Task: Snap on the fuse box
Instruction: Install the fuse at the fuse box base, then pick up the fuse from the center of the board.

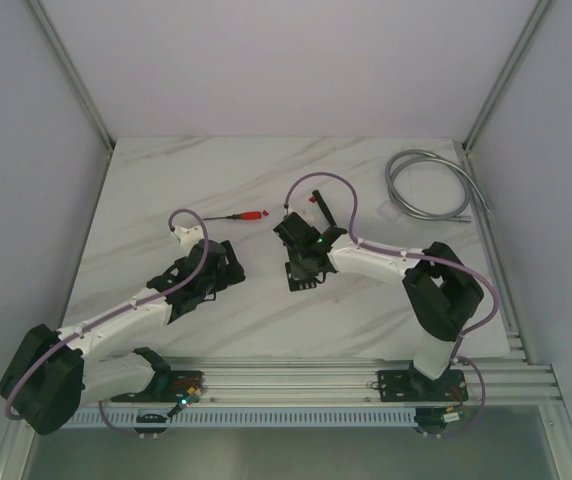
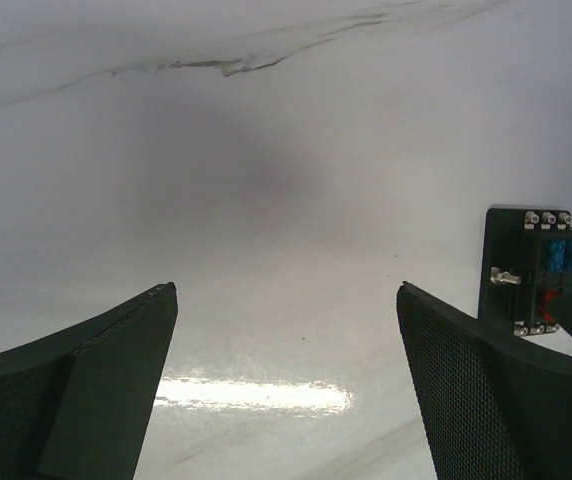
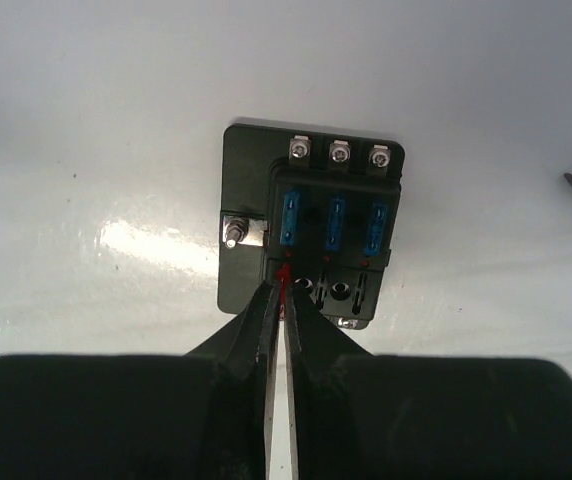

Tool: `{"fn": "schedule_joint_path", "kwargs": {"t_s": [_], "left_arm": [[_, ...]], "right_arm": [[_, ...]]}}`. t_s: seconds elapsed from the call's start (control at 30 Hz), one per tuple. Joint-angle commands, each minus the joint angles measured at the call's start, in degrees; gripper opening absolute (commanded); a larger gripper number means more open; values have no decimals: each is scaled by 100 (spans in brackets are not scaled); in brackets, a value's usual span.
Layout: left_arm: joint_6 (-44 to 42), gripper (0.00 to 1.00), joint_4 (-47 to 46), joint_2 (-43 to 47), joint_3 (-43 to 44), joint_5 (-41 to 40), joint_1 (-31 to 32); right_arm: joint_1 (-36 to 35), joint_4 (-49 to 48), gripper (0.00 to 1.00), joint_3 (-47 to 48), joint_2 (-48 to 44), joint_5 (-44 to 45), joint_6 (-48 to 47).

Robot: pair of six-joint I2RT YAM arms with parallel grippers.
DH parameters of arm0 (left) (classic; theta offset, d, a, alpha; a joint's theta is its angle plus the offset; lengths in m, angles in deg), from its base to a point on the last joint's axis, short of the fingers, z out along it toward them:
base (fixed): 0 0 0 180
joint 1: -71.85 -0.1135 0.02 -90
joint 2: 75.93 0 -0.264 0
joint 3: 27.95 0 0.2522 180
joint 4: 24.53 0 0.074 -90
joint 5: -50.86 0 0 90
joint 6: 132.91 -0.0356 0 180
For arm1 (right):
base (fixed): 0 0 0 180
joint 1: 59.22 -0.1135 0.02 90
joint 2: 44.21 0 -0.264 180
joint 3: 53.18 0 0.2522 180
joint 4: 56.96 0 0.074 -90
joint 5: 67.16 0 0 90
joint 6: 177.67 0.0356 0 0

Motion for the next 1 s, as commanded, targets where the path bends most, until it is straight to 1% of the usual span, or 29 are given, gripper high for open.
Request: {"fn": "schedule_joint_path", "kwargs": {"t_s": [0.0, 0.03, 0.1, 0.27, 0.3, 0.47, 0.63, 0.83, 0.97], "left_arm": [[-120, 100, 58, 146, -59, -129, -34], [-127, 100, 64, 175, -56, -139, -37], [-149, 100, 74, 237, -55, -177, -46], [-376, 100, 99, 308, -9, -407, -79], [-435, 100, 106, 319, 8, -478, -93], [-690, 100, 173, 351, 91, -792, -175], [-754, 100, 192, 417, 5, -1131, -180], [-835, 100, 174, 261, -25, -1477, -180], [-879, 100, 131, 169, -29, -1575, -185]], "right_arm": [[-209, 691, 14, 293, 212, -58, -482], [-234, 688, 18, 420, 164, -57, -544], [-235, 681, 28, 617, 46, 29, -661], [-104, 387, 44, 990, -256, 445, -1062], [-7, 282, 46, 1053, -267, 481, -1128], [683, -246, 50, 1402, 127, 790, -1226], [1189, -584, 50, 2102, 952, 862, -1342], [1659, -778, 49, 2883, 1986, 585, -1295], [1810, -832, 49, 3280, 2478, 397, -1303]]}}
